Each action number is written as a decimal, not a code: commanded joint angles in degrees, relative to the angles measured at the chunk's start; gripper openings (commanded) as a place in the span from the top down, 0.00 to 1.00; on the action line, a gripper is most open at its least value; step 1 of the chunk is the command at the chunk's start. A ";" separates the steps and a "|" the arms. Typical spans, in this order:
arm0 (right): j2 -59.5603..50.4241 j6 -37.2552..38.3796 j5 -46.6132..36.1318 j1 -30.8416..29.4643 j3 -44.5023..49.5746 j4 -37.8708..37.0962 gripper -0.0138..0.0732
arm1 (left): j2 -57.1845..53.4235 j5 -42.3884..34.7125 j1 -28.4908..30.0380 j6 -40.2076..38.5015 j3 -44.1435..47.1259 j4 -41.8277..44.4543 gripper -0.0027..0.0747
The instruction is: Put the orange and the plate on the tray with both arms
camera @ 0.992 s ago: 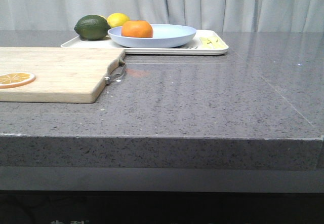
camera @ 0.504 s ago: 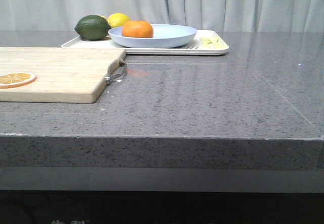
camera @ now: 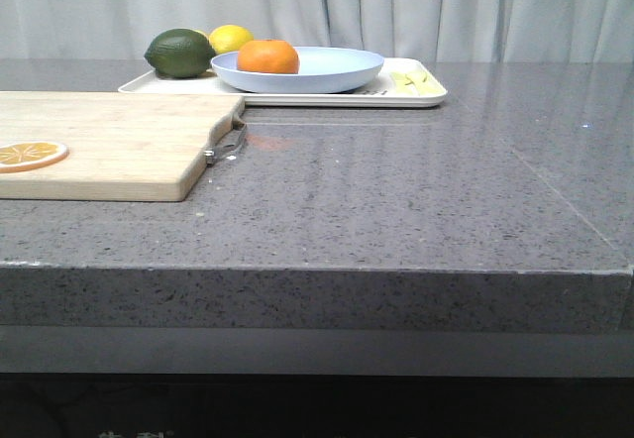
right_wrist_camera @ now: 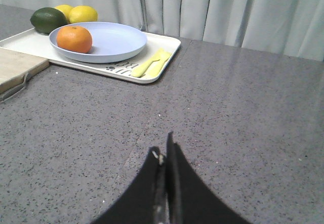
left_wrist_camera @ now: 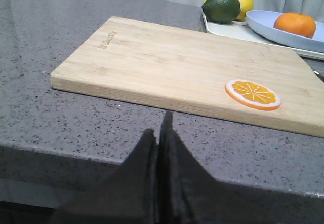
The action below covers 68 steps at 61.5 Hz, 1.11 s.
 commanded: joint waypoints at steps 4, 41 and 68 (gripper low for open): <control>0.28 -0.38 -5.03 0.05 -1.45 -0.80 0.91 | -1.13 -4.88 0.12 -0.45 0.39 -0.53 0.99; 0.28 -0.38 -5.03 0.05 -1.45 -0.80 0.91 | -1.13 -4.88 0.12 -0.45 0.39 -0.53 0.99; -5.57 -1.22 -8.44 -3.73 6.01 0.07 0.91 | -1.13 -4.88 0.12 -0.45 0.39 -0.53 0.99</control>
